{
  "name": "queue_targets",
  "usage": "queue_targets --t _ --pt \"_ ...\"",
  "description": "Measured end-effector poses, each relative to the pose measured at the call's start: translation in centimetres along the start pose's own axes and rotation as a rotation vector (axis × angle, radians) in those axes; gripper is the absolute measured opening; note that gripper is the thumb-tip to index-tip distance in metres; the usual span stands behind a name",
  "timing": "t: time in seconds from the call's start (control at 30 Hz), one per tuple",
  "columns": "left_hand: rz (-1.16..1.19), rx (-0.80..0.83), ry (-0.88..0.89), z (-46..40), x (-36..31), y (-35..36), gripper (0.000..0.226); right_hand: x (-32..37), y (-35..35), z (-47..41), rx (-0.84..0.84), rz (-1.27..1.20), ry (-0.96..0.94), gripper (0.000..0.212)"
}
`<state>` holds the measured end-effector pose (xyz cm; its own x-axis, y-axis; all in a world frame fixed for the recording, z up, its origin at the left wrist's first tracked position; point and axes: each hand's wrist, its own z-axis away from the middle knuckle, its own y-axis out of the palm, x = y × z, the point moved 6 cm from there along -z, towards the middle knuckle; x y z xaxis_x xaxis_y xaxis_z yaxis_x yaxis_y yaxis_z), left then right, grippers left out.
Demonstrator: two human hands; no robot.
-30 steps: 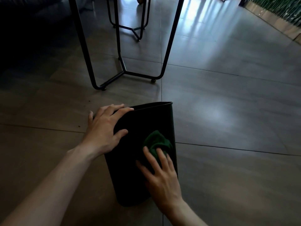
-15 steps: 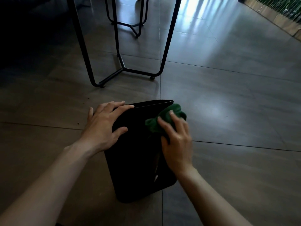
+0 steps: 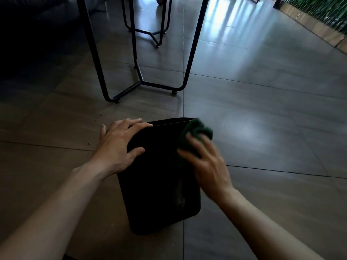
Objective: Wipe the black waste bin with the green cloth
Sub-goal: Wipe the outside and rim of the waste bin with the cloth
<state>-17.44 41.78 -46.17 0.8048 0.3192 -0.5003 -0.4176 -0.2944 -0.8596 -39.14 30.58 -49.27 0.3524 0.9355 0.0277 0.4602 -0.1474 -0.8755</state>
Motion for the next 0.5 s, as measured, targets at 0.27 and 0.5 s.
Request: queue_targets --t 0.27,0.5 --pt "-0.003 -0.009 0.003 -0.1 -0.1 0.1 0.070 7.2 5.6 10.4 0.232 0.081 -0.561 0.025" --pt "0.011 -0.008 0.034 -0.3 -0.2 0.3 0.070 3.2 3.1 6.2 0.141 0.096 -0.477 0.033"
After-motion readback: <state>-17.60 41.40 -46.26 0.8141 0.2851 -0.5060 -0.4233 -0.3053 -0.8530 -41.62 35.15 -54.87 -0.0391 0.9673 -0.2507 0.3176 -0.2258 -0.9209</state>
